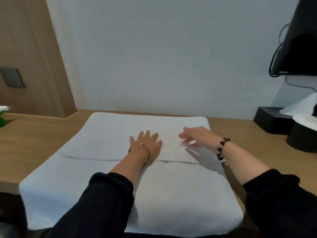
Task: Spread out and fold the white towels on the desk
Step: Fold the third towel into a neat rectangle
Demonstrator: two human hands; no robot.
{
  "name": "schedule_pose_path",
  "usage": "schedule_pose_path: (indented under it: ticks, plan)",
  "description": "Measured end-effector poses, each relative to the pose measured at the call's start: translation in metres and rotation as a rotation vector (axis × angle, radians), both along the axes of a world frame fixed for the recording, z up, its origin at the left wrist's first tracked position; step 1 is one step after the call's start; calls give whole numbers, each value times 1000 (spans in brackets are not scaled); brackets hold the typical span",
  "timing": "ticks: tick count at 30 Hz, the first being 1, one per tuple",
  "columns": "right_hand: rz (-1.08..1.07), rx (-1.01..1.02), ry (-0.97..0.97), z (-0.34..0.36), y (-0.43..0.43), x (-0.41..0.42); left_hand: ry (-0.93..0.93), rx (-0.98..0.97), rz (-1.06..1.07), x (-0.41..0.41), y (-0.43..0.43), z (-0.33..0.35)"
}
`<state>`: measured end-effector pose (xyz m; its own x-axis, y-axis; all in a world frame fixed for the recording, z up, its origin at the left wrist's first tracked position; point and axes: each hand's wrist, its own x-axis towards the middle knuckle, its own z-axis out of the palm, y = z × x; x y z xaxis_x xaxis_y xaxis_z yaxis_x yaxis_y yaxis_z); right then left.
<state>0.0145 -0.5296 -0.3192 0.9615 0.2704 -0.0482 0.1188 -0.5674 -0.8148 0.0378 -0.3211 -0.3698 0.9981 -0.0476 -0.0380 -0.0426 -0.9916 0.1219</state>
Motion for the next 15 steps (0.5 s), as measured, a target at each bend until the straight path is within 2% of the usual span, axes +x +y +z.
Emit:
schedule_pose_path:
  ticks: [2, 4, 6, 9, 12, 15]
  plan:
    - [-302, 21, -193, -1, -29, 33, 1, 13, -1, 5, -1, -6]
    - [-509, -75, -242, -5, -53, 64, -2, 51, -14, 6, 1, -8]
    - [-559, -119, -167, -12, -68, 87, -8, 65, -25, 7, 1, -10]
    - [-552, -44, -45, -21, -75, 108, -20, 70, -42, 7, 1, -11]
    - [-558, 264, -13, -26, -72, 115, -35, 65, -41, 7, 0, -11]
    - [-433, 694, 173, -28, -73, 122, -31, 62, -42, 7, 0, -11]
